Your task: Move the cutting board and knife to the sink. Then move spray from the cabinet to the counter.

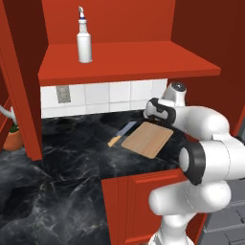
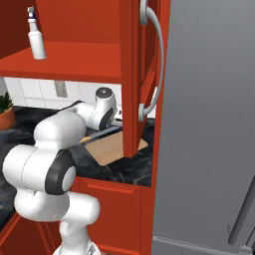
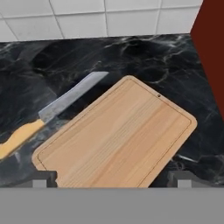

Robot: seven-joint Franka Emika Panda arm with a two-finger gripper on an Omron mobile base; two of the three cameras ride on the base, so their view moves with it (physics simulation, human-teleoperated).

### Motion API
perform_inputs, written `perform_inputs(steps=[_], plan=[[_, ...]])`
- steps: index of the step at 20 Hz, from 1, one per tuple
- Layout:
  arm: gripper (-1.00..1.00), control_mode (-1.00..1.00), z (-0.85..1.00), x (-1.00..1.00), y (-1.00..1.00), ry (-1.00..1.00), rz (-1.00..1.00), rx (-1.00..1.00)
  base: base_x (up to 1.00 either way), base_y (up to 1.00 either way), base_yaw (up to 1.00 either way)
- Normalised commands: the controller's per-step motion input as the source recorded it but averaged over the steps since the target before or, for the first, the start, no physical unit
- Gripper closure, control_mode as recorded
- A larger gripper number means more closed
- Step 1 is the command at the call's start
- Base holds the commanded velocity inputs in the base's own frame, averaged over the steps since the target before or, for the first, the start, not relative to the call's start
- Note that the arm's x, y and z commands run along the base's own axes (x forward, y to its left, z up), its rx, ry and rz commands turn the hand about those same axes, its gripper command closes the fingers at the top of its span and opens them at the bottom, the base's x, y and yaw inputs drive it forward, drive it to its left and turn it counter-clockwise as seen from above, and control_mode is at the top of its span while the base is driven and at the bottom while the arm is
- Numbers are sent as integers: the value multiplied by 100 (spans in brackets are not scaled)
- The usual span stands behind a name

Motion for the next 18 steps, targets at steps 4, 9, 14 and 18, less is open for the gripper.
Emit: perform_inputs(steps=[4, 9, 14, 18], plan=[[-100, -100, -25, 29, -6, -1, 0, 0, 0, 0, 0], [-100, -100, -20, 41, -11, 0, 0, 0, 0, 0, 0], [-100, -100, -17, 44, -10, 0, 0, 0, 0, 0, 0], [-100, -100, -22, 51, -2, 0, 0, 0, 0, 0, 0]])
